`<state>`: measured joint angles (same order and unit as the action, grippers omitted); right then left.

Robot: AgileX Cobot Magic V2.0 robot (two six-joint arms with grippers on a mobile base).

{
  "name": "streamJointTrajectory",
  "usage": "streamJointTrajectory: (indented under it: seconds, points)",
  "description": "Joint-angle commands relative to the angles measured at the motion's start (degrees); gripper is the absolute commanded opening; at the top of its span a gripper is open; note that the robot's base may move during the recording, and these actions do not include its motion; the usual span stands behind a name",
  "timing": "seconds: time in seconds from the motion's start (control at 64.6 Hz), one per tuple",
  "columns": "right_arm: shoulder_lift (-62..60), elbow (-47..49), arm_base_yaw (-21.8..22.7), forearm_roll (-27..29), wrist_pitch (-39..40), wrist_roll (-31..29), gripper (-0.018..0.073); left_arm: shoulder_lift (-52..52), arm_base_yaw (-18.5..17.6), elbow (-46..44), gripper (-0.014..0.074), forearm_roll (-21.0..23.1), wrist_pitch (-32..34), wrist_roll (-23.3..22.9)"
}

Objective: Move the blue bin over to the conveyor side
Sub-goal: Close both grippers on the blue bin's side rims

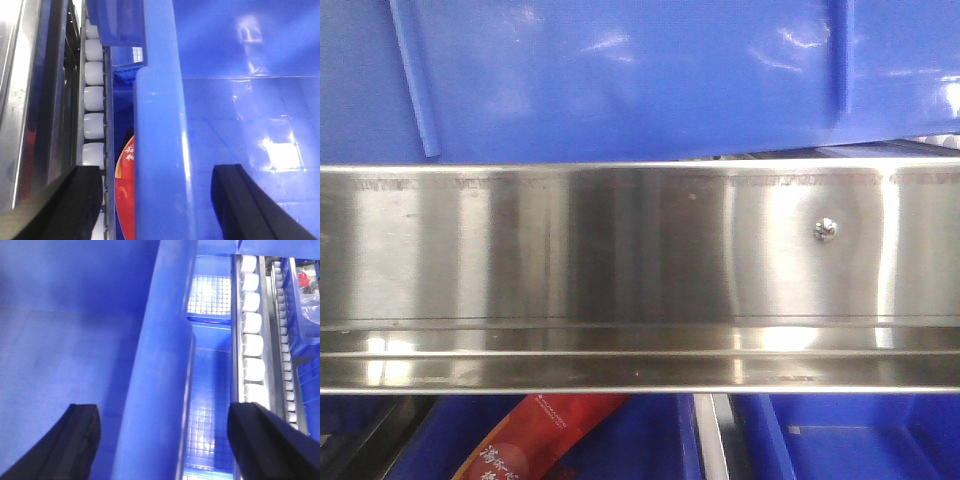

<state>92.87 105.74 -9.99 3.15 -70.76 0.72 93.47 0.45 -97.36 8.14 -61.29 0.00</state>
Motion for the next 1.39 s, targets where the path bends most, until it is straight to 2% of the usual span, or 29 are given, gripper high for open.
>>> streamJointTrajectory:
  seconds: [0.0,0.093,0.201,0.372,0.465,0.558,1.301,1.379]
  points:
    - [-0.49,-0.16,-0.03,-0.35,0.80,-1.04,0.0414,-0.30,-0.31,-0.50,0.0367,0.40,0.02,0.00]
    - [-0.49,-0.16,-0.03,-0.35,0.80,-1.32,0.0395,-0.30,-0.31,-0.50,0.0367,0.40,0.02,0.00]
    - [-0.49,-0.16,-0.03,-0.35,0.80,-1.32,0.0309,-0.30,-0.31,-0.50,0.0367,0.40,0.02,0.00]
    - [-0.49,-0.16,-0.03,-0.35,0.80,-1.32,0.0067,-0.30,-0.31,-0.50,0.0367,0.40,0.02,0.00]
    - [-0.49,-0.16,-0.03,-0.35,0.80,-1.72,-0.0099,-0.30,-0.31,-0.50,0.0367,0.40,0.02,0.00]
    - [-0.49,-0.16,-0.03,-0.35,0.80,-1.72,-0.0073,-0.30,-0.31,-0.50,0.0367,0.40,0.02,0.00]
    - [-0.49,-0.16,-0.03,-0.35,0.80,-1.72,-0.0079,0.75,-0.31,-0.50,0.0367,0.40,2.07,0.00]
    - [-0.49,-0.16,-0.03,-0.35,0.80,-1.72,-0.0079,1.03,-0.31,-0.50,0.0344,0.40,2.37,0.00]
